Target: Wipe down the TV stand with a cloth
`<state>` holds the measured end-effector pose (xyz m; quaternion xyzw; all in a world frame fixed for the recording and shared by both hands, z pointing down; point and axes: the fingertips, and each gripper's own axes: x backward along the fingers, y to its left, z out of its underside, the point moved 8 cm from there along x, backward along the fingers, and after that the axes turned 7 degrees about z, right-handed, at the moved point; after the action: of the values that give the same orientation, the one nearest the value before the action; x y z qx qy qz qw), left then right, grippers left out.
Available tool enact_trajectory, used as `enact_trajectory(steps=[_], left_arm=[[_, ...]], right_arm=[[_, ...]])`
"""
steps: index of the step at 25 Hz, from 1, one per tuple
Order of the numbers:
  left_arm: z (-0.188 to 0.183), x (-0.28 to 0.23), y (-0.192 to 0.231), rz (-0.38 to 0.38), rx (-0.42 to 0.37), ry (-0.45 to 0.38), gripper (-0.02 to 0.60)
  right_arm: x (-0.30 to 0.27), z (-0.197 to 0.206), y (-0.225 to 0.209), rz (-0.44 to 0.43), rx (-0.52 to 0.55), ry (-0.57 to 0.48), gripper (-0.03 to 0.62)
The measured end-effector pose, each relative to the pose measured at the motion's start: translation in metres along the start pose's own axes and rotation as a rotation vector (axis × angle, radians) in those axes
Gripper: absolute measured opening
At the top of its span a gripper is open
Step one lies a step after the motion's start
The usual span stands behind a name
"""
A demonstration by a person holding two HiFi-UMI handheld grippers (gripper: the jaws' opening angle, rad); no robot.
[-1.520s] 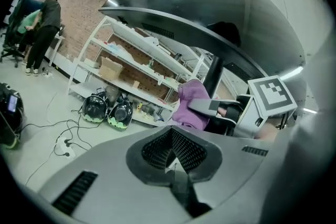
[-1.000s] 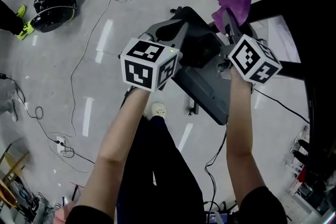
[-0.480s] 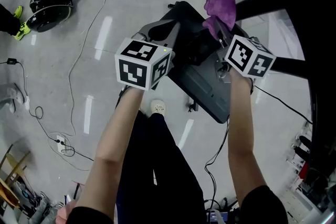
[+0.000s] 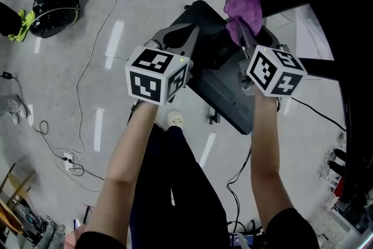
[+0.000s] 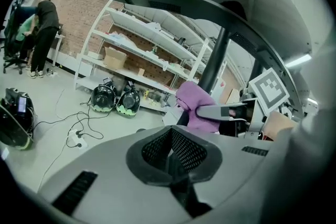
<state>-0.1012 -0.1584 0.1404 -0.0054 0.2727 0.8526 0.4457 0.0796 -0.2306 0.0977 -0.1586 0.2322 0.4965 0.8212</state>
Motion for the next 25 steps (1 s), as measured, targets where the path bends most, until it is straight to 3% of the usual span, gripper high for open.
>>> enact_trajectory(steps=[5,17,20,25], left_arm=[[-0.018,0.008,-0.018,0.027,-0.038,-0.018,0.006],[-0.064,0.011,-0.064,0.105,-0.117,-0.092,0.006],[-0.067,0.012,-0.065,0.108,-0.114,-0.096,0.007],[-0.060,0.011,-0.061,0.100,-0.099,-0.093,0.007]], right_arm=[[0.044,-0.020,0.005,0.047,0.062,-0.099,0.089],[0.128,-0.067,-0.017,0.211,0.035,-0.327,0.089],[0.135,-0.070,-0.024,0.269,0.034,-0.357,0.089],[0.121,-0.066,-0.029,0.287,0.036,-0.352,0.089]])
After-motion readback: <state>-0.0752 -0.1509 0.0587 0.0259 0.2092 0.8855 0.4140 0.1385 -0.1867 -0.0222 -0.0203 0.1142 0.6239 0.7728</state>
